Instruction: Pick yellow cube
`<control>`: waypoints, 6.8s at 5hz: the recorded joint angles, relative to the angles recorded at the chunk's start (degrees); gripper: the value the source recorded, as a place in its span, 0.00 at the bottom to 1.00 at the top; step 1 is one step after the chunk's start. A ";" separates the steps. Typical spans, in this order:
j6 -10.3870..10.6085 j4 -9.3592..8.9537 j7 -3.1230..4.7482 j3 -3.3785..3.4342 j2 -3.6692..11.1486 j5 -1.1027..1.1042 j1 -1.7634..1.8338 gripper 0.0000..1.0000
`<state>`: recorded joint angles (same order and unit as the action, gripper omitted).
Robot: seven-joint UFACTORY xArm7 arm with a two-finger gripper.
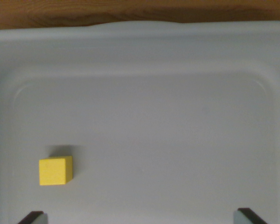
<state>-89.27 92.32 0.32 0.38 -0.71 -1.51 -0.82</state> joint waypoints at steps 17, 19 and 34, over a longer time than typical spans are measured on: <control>8.72 -5.88 -2.38 1.14 3.86 0.65 1.99 0.00; 10.91 -7.36 -3.00 1.44 4.84 0.81 2.51 0.00; 29.06 -19.64 -8.16 3.93 12.95 2.17 6.82 0.00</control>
<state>-60.21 72.69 -7.84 4.31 12.23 0.66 6.00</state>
